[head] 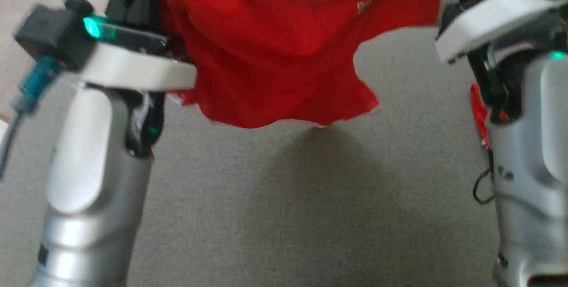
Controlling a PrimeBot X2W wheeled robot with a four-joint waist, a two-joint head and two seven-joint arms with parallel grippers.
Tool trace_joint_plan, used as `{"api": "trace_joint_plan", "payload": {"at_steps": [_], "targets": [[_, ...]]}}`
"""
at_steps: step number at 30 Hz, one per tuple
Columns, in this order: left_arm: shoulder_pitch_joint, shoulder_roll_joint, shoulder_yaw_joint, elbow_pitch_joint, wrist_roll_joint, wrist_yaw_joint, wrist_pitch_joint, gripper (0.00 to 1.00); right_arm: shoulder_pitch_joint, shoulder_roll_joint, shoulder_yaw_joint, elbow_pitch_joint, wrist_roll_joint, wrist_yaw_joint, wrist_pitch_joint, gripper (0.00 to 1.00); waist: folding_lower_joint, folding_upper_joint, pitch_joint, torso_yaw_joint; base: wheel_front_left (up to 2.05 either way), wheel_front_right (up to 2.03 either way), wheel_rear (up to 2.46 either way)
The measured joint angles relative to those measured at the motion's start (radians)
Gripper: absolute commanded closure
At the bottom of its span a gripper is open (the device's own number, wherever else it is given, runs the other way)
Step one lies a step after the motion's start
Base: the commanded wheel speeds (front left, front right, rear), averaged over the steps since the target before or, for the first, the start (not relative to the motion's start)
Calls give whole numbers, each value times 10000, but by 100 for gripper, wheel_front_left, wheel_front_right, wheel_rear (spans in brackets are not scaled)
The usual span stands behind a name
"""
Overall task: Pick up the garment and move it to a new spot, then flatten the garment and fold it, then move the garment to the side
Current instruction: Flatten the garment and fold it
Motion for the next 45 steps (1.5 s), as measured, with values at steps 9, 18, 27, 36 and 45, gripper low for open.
{"api": "trace_joint_plan", "payload": {"at_steps": [9,18,27,36,45], "targets": [[-3185,326,485,2573,-360,-355,-257,100,-3370,52,-209,2725,-428,0,-934,100,2,0,1629,-164,0,0,0],[-6691,366,805,6659,-86,-351,-1950,100,-7019,109,-825,6489,-412,2,-3340,100,4,-1,3415,-304,0,0,0],[-7593,148,834,8172,-121,-621,-2650,100,-7821,98,-596,9118,-387,2,-4566,100,3,-1,4623,-378,0,0,0],[-5102,48,-548,6869,-1501,-782,-2660,100,-6365,92,127,10989,-844,2,-4374,100,2,-1,4727,-19,0,0,0],[-1092,1271,-3440,5106,-3287,-782,-2658,100,-4088,-276,1896,11227,669,2,-3795,100,-4,0,3352,363,0,0,0]]}}
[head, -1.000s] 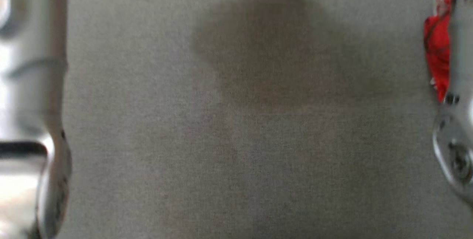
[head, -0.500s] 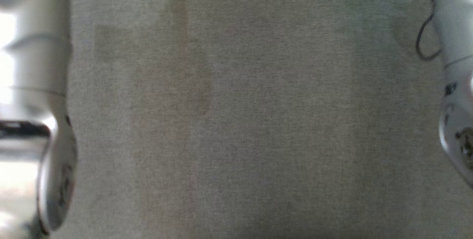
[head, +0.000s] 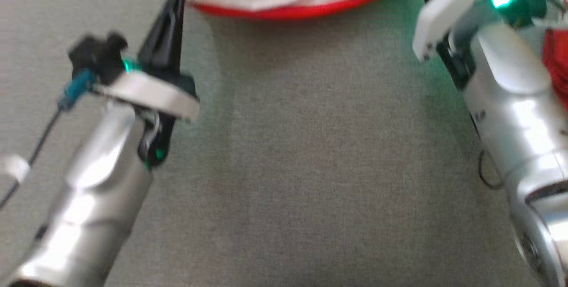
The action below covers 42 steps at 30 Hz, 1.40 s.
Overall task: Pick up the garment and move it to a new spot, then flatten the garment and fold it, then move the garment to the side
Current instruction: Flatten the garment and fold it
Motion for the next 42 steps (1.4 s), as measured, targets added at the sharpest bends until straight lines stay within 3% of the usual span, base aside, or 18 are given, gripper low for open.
{"api": "trace_joint_plan", "payload": {"at_steps": [7,15,21,26,32,36,38,42], "targets": [[1637,374,-924,-882,119,0,0,100,1836,-1129,1434,-1482,1958,0,1150,100,1,0,-1205,254,0,0,0],[3576,397,-1246,-1421,161,98,0,100,4445,-2577,2606,-4282,4247,0,2901,100,1,1,-2670,382,0,0,0],[5156,433,-1509,-2314,314,575,2,100,6495,-4082,2642,-6715,5219,0,4224,100,0,1,-3844,396,0,0,0],[6380,736,-1517,-3359,268,1108,21,100,8195,-4750,1824,-8778,5613,0,5448,100,1,1,-4596,395,0,0,0],[7262,1147,-1509,-4709,270,1716,286,100,10070,-4796,-121,-10859,5338,0,6579,100,1,1,-4859,420,0,0,0],[7202,1197,-1498,-5104,278,1854,456,100,10211,-4571,-830,-11471,4713,0,7018,100,5,1,-4826,521,0,0,0],[7110,1229,-1492,-5237,299,1885,612,100,10151,-4149,-1191,-11906,4180,0,7480,100,4,1,-4707,632,0,0,0],[6476,1195,-1478,-5246,426,1937,677,100,9668,-3783,-1271,-11996,3622,0,8042,100,4,1,-4319,771,0,0,0]]}}
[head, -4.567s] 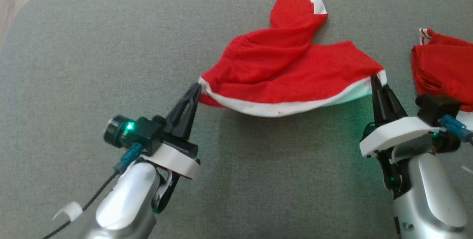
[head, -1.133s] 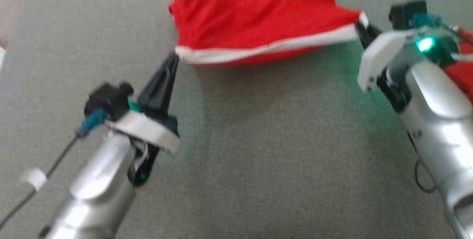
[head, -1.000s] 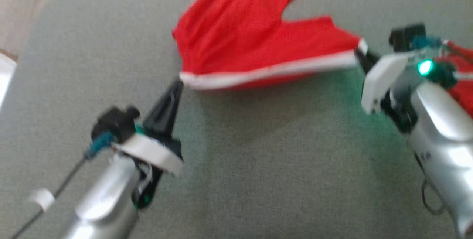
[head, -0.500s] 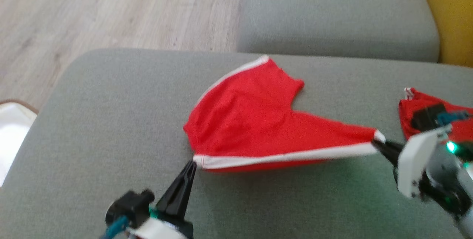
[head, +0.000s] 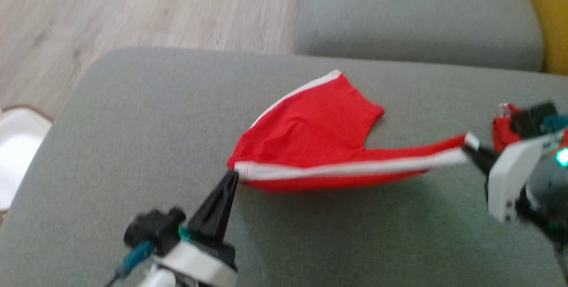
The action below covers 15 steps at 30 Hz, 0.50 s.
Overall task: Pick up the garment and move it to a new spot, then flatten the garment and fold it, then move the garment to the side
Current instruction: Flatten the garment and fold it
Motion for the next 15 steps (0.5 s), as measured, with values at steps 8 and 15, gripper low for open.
{"api": "trace_joint_plan", "payload": {"at_steps": [8,15], "targets": [[-1599,-502,42,1011,201,-274,-73,100,-2859,-50,729,685,-727,0,514,100,3,0,1196,380,0,0,0],[-2778,-1177,-38,2318,245,-575,-169,100,-4997,-222,1854,2299,-1081,0,481,100,3,-1,2164,910,0,0,0]]}}
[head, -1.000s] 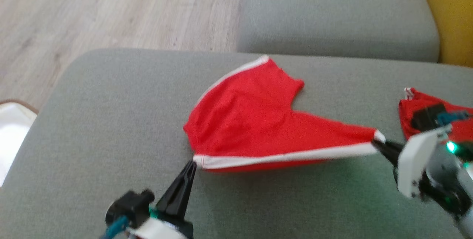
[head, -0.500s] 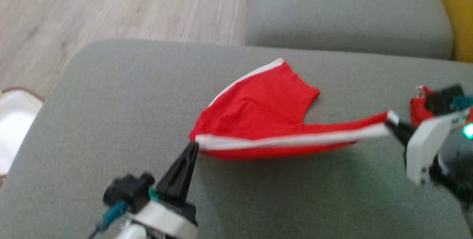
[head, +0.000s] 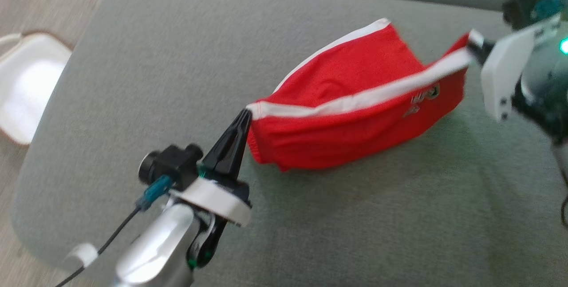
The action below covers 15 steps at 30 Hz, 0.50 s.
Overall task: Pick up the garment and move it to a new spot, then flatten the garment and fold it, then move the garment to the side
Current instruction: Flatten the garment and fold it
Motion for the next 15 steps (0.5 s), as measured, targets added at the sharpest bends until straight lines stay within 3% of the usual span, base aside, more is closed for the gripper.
{"api": "trace_joint_plan", "payload": {"at_steps": [6,15], "targets": [[-801,-627,-4,978,155,-238,-221,100,-1850,-13,917,1576,-280,0,-420,100,-1,0,655,547,0,0,0],[-1515,-1394,48,2069,259,-493,-426,100,-3385,-29,1862,3816,-545,0,-1360,100,-2,0,1393,1237,0,0,0]]}}
